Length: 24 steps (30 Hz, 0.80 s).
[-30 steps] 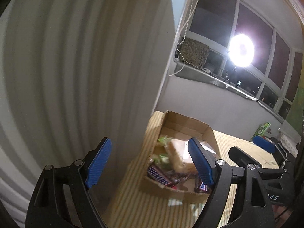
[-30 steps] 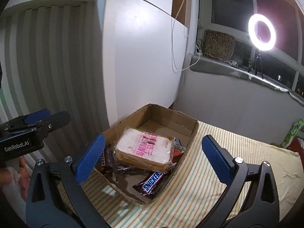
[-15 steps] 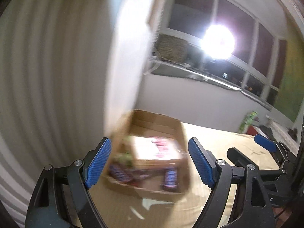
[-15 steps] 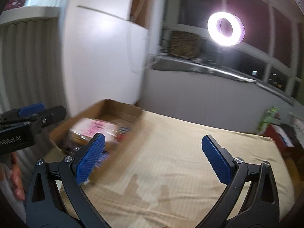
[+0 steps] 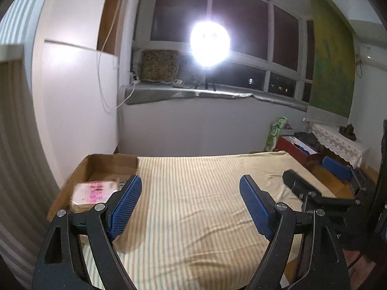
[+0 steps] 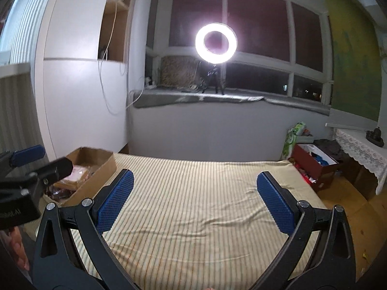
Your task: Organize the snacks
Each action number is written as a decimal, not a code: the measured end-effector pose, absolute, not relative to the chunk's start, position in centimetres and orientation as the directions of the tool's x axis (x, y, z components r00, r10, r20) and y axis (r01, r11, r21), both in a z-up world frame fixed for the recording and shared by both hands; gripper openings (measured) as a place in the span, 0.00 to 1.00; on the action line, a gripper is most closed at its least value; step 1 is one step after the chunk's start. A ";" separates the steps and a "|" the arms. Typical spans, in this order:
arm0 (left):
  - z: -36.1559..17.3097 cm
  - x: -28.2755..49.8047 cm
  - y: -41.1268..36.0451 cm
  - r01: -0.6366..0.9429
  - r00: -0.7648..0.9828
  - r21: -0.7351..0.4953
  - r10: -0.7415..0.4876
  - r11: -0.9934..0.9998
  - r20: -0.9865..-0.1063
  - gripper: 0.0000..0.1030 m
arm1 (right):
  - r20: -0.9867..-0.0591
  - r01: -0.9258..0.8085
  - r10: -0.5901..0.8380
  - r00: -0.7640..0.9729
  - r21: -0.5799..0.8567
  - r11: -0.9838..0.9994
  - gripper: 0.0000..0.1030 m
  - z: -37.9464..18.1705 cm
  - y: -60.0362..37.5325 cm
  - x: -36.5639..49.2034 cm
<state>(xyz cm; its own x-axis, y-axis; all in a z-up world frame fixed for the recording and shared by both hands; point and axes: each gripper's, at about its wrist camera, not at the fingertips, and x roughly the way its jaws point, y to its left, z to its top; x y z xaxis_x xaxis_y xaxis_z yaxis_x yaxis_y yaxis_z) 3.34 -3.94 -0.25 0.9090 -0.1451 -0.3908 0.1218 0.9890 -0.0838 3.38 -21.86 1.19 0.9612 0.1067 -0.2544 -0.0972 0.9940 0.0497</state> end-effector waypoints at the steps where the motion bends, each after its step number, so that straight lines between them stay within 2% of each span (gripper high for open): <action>1: -0.1 3.0 -4.2 0.120 0.913 -0.070 -0.138 0.990 -0.384 0.81 | -0.248 -0.094 0.106 0.963 0.057 0.994 1.00 1.4 -22.1 2.9; 11: 0.6 0.9 -3.1 0.108 0.927 -0.042 -0.116 0.993 -0.356 0.81 | -0.220 -0.117 0.122 0.968 0.038 0.992 1.00 2.4 -19.6 1.7; 24: 0.4 0.0 -1.2 0.070 0.932 -0.070 -0.091 0.995 -0.352 0.81 | -0.226 -0.150 0.149 0.963 0.013 0.989 1.00 2.4 -17.8 1.5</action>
